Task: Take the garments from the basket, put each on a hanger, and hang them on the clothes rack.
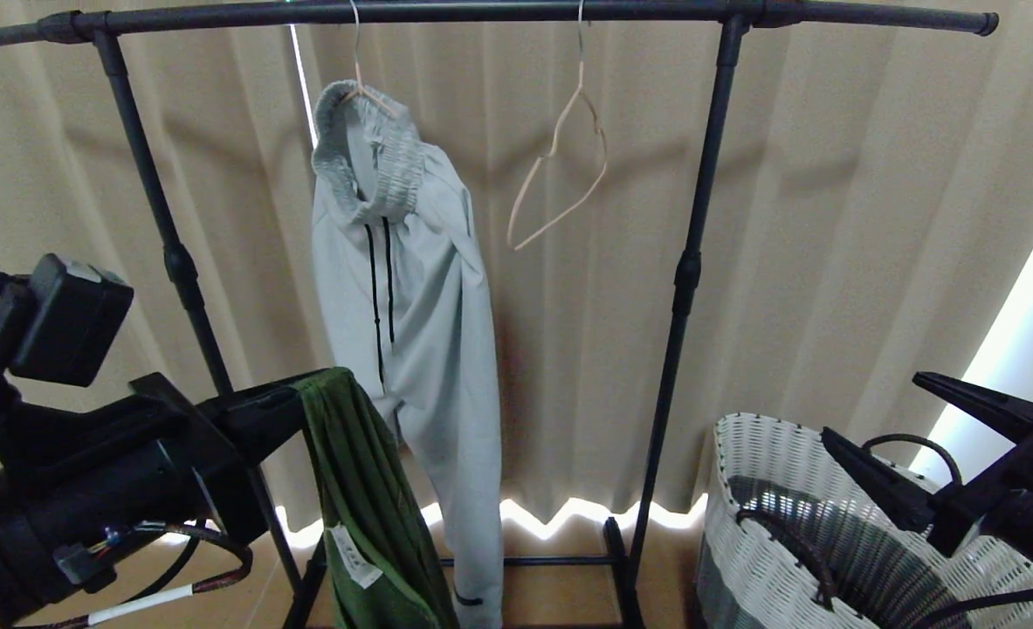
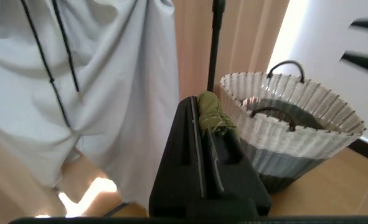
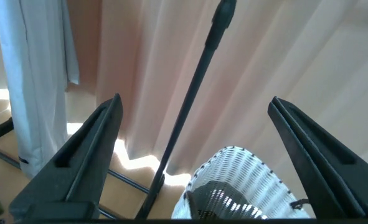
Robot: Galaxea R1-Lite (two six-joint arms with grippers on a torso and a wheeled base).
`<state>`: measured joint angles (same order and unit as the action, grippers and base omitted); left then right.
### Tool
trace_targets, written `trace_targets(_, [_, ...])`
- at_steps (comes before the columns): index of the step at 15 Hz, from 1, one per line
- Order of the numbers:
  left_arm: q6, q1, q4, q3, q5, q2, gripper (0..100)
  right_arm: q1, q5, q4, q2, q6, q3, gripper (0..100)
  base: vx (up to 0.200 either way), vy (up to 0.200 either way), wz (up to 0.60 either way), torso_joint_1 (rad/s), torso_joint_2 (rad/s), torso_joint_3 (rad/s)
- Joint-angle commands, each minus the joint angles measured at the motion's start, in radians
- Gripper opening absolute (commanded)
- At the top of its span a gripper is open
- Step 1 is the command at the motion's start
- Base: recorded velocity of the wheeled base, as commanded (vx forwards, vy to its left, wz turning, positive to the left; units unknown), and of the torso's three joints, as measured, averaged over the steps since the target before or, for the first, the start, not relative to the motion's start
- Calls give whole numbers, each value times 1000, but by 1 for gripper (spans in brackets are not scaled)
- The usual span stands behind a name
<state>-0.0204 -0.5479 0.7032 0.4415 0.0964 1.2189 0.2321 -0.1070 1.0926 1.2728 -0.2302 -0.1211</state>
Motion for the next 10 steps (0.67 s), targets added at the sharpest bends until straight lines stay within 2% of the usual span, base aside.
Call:
trace_targets(1, [7,-1,-2,-23,0,5,0,-4,0,-2,4,0,1,100,0,0,0,41,-124,-281])
trace_targets(3, [17,-3,4,-27,0,1,0,-4,0,-2,4,0,1,100,0,0,0,127,-457,-300])
trace_targets(7, [23,-1,173,-81,0,5,0,-5,0,-2,4,0,0,100,0,0,0,188,-515,-290])
trace_targets(10, [25,-3,183,-89,2,8,0,-5,0,-2,4,0,0,100,0,0,0,181,-479,-279])
